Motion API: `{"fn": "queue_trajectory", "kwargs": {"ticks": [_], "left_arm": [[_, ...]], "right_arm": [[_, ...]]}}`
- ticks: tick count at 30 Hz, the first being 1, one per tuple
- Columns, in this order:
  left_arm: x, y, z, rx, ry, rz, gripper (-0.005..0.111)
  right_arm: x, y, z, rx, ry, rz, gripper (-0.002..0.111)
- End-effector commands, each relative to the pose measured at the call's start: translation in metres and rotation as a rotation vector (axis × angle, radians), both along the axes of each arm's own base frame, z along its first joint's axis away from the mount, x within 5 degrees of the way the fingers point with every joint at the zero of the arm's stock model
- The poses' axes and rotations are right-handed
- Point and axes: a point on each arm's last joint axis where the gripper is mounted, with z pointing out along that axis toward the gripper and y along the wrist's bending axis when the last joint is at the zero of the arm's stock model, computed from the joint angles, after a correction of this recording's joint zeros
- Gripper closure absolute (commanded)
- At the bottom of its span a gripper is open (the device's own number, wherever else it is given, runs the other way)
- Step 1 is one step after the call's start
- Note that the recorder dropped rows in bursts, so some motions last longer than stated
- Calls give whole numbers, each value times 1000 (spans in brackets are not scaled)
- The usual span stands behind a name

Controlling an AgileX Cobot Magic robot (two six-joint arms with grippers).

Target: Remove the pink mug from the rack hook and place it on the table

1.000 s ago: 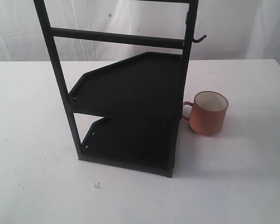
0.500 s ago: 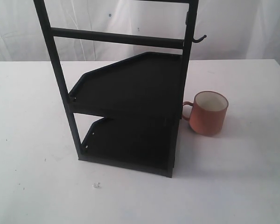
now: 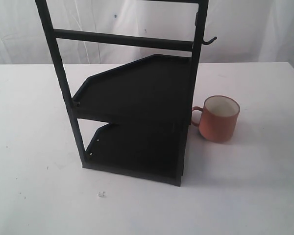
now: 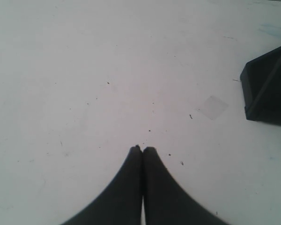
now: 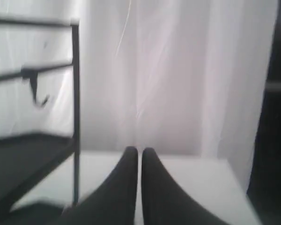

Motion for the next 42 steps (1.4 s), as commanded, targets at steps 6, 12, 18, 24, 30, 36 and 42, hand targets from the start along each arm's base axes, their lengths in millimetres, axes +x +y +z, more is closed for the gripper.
{"fn": "queue_trajectory", "kwargs": {"ticks": [6, 12, 18, 24, 30, 36, 42], "left_arm": [[0, 0, 0, 0, -6, -7, 107], [0, 0, 0, 0, -6, -7, 107], [0, 0, 0, 0, -6, -7, 107], [0, 0, 0, 0, -6, -7, 107], [0, 0, 0, 0, -6, -7, 107], [0, 0, 0, 0, -6, -7, 107], [0, 0, 0, 0, -6, -7, 107]], "right_arm": [[-9, -8, 5, 56, -416, -82, 105], [-9, -12, 3, 110, -417, -152, 105], [11, -10, -55, 107, -202, -139, 105], [15, -11, -99, 190, 254, -172, 105], [13, -13, -106, 120, 334, -200, 105], [13, -14, -106, 88, 333, -208, 105], [13, -14, -106, 88, 335, -209, 105]]}}
